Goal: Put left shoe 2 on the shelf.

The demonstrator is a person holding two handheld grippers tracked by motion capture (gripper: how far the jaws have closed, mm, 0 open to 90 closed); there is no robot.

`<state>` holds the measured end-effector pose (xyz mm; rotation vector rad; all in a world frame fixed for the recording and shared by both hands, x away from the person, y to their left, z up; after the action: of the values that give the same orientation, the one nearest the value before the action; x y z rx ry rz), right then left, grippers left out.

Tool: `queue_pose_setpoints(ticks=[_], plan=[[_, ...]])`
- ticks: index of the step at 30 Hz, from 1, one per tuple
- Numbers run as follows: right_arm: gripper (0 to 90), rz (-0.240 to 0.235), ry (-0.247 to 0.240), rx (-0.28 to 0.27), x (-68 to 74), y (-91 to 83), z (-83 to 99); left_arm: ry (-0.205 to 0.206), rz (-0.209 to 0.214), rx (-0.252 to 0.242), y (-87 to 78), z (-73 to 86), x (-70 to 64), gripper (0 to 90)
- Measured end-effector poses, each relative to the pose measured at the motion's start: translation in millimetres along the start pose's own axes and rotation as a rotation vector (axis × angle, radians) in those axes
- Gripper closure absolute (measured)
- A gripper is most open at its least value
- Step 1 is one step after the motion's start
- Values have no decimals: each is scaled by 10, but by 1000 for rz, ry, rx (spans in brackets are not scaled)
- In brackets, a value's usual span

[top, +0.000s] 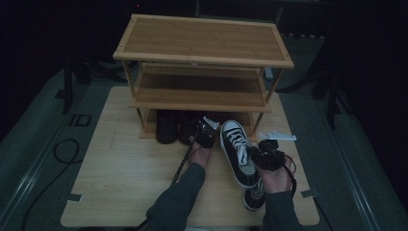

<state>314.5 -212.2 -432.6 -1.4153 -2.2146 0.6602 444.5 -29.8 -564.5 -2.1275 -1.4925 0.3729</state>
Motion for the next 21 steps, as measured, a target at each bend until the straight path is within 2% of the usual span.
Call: queue_pose_setpoints(ticks=[4,17,21], plan=[[879,-23,2,4,-62,-16,-42,1,0,0,0,0,0,900],[879,-97,-48,33,-226,-117,-157,0,0,0,0,0,0,900],[879,-121,-42,36,-316,-163,-189,1,-1,0,0,0,-1,900]])
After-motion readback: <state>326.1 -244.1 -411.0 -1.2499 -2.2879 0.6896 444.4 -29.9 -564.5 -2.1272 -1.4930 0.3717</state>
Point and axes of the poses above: each handheld gripper's, and its own axes: y roughly forward along the jaws, z roughly out of its underside, x roughly to its left, the point moved 1 cm from there along y, roughly forward along the jaws, and after that the axes turned 6 degrees about -x, right-handed, at the moved point
